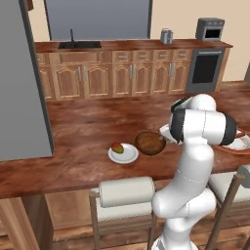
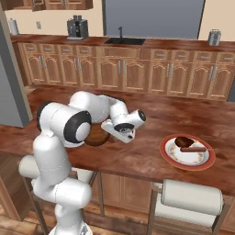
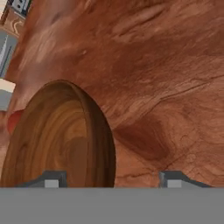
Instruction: Take the smaller bowl and place it next to the appetizer plate on the dining counter , and place the larger bowl next to the plate with cooked food.
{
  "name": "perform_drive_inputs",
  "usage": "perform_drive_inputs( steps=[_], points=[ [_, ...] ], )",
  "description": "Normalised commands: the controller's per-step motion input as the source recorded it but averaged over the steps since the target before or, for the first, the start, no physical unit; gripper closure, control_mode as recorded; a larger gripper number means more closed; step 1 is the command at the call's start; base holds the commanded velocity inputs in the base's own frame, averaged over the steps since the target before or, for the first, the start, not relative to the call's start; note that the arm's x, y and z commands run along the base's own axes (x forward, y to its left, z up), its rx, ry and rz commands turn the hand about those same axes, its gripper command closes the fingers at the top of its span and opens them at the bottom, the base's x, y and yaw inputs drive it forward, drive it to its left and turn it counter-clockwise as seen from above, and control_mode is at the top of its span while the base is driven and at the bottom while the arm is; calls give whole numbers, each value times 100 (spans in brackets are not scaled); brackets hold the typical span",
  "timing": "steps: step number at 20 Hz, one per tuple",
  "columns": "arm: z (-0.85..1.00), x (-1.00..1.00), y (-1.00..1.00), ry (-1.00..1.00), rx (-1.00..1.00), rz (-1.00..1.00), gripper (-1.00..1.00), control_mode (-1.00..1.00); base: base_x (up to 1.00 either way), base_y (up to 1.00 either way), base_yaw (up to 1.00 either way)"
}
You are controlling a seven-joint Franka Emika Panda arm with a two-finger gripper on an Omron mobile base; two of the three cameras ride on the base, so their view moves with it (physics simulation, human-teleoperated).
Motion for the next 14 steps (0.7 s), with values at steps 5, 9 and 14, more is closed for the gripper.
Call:
perform_drive_inputs(
  steps=[5,9,14],
  points=[
    [61,-10,-21,-8,5,2,-100,-100,0,0,0],
    [75,-40,-9,-13,3,5,-100,-100,0,0,0],
    [46,-96,17,-20,-6,0,-100,-100,0,0,0]
  ],
)
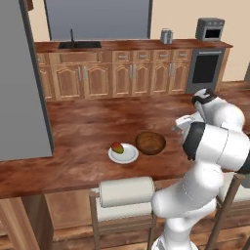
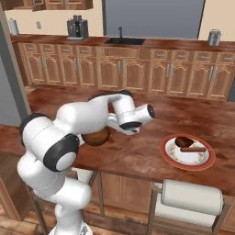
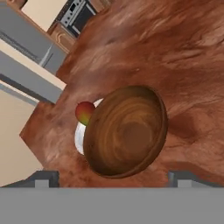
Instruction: Take the smaller bowl and place it next to the appetizer plate on the dining counter , and place the larger bowl next to the plate with cooked food.
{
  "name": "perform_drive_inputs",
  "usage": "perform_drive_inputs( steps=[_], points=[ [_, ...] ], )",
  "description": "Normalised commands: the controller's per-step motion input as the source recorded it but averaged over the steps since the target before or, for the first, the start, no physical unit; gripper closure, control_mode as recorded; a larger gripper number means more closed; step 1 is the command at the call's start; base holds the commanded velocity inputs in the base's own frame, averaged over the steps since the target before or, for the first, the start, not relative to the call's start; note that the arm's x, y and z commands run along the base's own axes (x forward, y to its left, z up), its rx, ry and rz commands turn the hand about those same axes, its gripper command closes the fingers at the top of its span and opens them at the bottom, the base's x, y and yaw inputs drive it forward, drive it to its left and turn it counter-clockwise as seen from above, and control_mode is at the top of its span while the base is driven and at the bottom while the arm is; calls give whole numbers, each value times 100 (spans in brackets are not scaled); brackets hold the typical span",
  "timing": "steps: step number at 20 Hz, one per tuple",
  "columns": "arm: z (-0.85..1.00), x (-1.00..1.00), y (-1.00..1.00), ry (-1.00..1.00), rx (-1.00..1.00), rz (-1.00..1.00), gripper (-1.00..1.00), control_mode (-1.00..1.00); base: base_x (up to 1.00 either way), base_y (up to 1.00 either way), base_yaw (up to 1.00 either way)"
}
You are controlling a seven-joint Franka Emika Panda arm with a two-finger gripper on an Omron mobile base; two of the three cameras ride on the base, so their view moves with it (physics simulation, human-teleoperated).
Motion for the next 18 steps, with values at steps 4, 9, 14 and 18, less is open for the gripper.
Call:
perform_drive_inputs(
  steps=[4,9,14,18],
  points=[
    [76,-67,22,-14,-8,-9,-100,-100,0,0,0],
    [76,-55,30,-6,-2,-15,-100,-100,0,0,0],
    [53,-44,26,2,-5,-25,-100,-100,0,0,0],
    [59,-31,24,0,-13,-31,-100,-100,0,0,0]
  ],
)
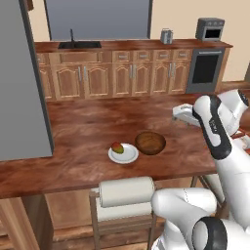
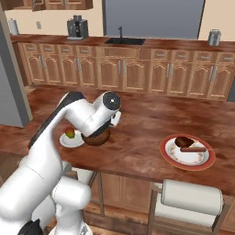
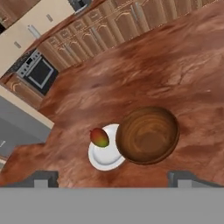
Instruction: Take the smaller bowl and place it next to the appetizer plate on the dining counter , and place the larger bowl next to the plate with cooked food.
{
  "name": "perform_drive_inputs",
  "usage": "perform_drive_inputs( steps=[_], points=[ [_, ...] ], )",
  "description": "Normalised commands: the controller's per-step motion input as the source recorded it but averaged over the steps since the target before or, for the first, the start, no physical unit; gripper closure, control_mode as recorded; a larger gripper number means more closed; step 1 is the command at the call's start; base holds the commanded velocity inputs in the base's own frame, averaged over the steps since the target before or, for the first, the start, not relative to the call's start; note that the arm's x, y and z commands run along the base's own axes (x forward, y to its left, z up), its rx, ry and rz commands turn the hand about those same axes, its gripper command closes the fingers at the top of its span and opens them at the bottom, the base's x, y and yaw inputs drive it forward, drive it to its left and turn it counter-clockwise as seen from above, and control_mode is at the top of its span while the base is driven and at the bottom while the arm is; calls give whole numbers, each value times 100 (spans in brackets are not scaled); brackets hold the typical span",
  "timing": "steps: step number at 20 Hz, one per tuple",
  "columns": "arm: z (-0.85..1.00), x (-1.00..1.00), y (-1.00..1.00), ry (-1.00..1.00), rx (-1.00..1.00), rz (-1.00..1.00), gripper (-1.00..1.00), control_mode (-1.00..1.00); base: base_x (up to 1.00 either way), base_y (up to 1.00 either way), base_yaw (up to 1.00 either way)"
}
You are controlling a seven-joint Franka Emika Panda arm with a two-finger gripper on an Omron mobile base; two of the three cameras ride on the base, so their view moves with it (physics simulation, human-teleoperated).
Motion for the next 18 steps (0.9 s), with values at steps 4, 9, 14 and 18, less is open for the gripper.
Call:
perform_drive_inputs(
  steps=[4,9,14,18],
  points=[
    [52,-24,12,0,-13,-14,-100,-100,0,0,0],
    [41,-22,21,0,-18,-12,-100,-100,0,0,0],
    [19,-13,16,0,-12,-2,-100,-100,0,0,0],
    [23,-48,5,0,-6,0,-100,-100,0,0,0]
  ],
)
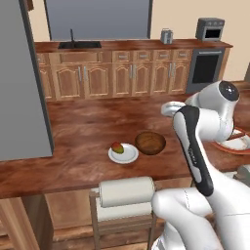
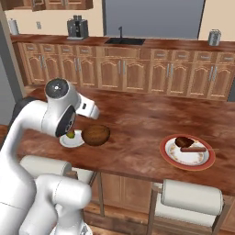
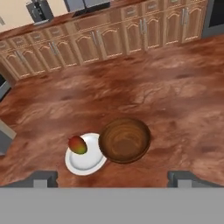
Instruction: Take the smaller bowl and place it next to the appetizer plate on the dining counter , and place the larger bowl next to the plate with cooked food.
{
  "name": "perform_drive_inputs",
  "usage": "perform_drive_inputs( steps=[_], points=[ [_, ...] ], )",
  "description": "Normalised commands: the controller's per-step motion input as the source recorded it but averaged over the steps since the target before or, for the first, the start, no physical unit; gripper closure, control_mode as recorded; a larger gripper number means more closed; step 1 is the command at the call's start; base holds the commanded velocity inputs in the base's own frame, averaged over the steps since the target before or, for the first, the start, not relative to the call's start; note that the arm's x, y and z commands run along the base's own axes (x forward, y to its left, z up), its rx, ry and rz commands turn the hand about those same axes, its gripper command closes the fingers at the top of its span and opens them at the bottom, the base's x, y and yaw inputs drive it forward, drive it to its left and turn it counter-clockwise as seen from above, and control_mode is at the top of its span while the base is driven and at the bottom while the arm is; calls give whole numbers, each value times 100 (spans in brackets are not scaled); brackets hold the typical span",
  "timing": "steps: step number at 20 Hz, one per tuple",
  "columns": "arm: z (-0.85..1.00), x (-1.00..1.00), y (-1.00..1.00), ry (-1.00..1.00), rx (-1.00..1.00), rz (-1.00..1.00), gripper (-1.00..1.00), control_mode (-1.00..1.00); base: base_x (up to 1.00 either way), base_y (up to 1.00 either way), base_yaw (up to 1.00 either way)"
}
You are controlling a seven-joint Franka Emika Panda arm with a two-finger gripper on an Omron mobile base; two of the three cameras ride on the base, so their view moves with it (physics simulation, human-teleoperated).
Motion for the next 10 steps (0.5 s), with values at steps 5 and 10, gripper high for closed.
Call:
perform_drive_inputs(
  steps=[5,10],
  points=[
    [44,-65,0,-4,-7,0,-100,-100,0,0,0],
    [0,0,0,0,0,0,-100,100,-64,20,0]
  ],
)
